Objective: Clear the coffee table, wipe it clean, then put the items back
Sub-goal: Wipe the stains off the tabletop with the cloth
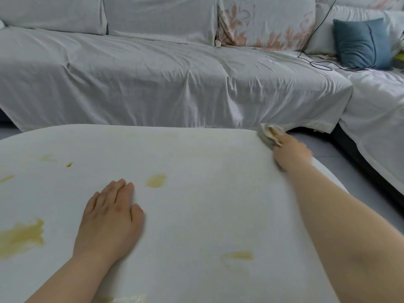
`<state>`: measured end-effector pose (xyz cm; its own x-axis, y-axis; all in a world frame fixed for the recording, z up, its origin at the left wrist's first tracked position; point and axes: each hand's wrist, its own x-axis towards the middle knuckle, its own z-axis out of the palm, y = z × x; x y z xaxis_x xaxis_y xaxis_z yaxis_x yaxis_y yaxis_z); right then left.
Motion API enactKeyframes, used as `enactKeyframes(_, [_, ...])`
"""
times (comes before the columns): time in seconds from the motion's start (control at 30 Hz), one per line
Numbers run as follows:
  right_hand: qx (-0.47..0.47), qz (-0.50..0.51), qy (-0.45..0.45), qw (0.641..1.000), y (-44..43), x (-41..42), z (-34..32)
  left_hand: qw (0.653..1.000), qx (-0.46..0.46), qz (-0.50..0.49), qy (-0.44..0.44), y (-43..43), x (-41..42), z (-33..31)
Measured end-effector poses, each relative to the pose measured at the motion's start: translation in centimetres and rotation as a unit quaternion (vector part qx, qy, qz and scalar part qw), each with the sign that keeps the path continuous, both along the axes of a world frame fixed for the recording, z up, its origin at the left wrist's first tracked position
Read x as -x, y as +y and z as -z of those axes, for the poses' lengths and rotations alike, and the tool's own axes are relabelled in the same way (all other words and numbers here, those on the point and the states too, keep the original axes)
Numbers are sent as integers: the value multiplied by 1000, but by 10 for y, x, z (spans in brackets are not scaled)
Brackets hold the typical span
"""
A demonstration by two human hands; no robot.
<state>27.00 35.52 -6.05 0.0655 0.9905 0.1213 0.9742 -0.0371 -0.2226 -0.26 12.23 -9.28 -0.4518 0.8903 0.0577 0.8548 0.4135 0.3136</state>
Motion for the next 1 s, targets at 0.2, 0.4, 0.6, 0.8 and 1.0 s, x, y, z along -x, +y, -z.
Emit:
enactKeyframes(0.2, [16, -34, 33, 999, -22, 37, 6, 1000, -4, 0, -3, -1, 0, 0])
enactKeyframes(0.4, [-16, -322, 29, 946, -73, 64, 18, 1000, -7, -1, -7, 0, -1, -3])
enactKeyframes(0.6, [-4, 28, -4, 1000, -52, -40, 6, 1000, -10, 0, -8, -2, -2, -4])
enactKeyframes(0.8, [-10, -52, 49, 997, -102, 18, 12, 1000, -18, -1, -17, -1, -3, -5])
enactKeyframes(1.0, [-14, -288, -5, 958, -139, 19, 18, 1000, -13, 2, -22, -2, -3, -6])
